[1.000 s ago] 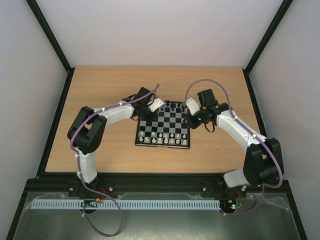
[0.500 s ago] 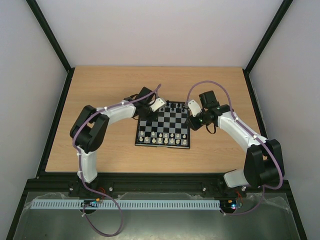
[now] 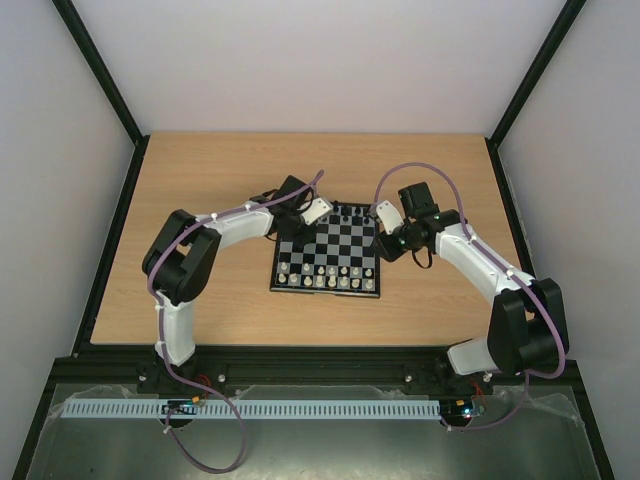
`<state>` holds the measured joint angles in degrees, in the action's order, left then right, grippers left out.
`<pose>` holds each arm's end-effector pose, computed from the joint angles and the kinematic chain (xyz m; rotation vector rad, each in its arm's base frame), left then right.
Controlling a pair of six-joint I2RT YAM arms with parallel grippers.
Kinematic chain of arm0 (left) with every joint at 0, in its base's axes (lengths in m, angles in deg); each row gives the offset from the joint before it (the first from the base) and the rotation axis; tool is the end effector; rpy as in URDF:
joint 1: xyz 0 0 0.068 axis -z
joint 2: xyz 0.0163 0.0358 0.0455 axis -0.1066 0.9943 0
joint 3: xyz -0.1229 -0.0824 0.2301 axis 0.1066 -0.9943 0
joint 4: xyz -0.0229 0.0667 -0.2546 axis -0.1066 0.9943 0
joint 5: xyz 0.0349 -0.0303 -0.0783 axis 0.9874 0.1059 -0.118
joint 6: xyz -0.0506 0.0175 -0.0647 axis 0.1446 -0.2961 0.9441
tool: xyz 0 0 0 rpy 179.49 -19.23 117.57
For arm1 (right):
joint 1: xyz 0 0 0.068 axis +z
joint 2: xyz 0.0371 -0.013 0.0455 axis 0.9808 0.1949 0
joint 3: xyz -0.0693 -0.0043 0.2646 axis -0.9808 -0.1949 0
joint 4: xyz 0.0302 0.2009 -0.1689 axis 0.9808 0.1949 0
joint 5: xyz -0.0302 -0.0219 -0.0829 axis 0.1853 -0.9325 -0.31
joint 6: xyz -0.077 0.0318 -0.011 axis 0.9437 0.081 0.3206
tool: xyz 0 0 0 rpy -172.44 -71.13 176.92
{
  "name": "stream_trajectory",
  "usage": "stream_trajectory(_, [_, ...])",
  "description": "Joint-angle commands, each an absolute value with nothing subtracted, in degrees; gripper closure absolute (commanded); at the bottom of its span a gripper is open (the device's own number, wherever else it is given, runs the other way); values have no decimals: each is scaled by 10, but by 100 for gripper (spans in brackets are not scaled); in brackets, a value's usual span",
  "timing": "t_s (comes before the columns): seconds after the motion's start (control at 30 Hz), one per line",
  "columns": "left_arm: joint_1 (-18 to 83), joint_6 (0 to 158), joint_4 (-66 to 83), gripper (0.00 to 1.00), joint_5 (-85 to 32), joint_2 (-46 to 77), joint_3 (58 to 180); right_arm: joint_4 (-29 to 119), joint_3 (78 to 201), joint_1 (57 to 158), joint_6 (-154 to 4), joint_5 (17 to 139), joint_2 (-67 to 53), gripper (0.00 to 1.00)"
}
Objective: Set up the chess pieces on the board
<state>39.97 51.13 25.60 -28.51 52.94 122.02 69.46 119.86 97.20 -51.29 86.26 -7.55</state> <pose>0.3616 -0.2587 0.1338 1.1366 2.2425 -0.3536 0.2964 0.1201 0.2143 -0.8571 2.2744 0.3513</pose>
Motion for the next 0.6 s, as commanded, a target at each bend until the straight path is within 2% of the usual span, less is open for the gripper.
stream_trajectory(0.0, [402, 508, 266, 91, -289, 534, 1228, 700, 1193, 970, -519, 865, -84, 71])
stream_trajectory(0.4, [400, 511, 328, 95, -304, 502, 1242, 699, 1199, 970, -518, 868, -79, 71])
stream_trajectory(0.57, [399, 507, 331, 95, -307, 444, 1193, 699, 1204, 969, -518, 875, -73, 71])
